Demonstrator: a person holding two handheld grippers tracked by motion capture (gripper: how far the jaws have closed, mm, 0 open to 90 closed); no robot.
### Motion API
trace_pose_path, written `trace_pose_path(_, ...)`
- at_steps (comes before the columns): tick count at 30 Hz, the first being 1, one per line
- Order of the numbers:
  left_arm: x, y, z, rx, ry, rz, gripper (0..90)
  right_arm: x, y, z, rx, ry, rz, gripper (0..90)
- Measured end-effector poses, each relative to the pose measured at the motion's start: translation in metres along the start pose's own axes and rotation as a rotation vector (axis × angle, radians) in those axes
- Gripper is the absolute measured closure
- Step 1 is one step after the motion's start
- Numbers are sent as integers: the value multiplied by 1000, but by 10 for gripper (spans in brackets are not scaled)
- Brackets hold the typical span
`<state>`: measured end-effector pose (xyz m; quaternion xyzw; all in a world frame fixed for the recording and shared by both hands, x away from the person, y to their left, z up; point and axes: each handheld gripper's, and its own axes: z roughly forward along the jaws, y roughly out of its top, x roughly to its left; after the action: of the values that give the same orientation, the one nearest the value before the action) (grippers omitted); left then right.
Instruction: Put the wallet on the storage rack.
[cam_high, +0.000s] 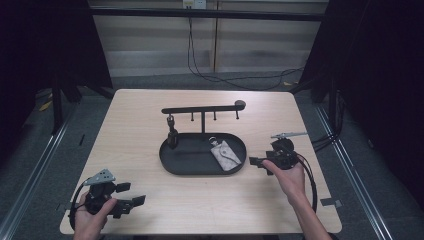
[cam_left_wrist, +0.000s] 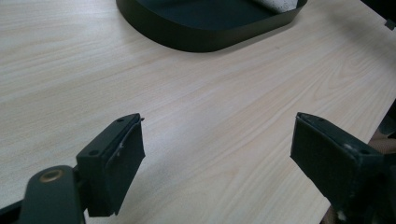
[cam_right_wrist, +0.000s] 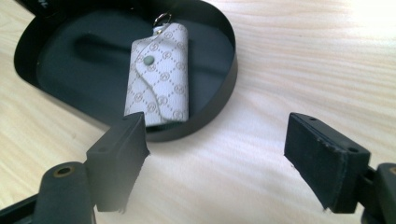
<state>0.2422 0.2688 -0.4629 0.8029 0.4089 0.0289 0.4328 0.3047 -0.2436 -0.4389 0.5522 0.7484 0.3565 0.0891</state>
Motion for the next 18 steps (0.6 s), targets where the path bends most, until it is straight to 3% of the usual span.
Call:
trace_pose_path(7, 0, -1, -1, 1, 1, 0, 172, 0, -22, -18, -30, -14, -20, 208)
trace_pose_path(15, -3, -1, -1, -9, -1, -2, 172, -1, -43, -30, -29, -36, -45, 207)
trace_pose_path(18, -3, -1, 0, -3, -2, 3, 172, -8, -55, -34, -25, -27, -15, 203)
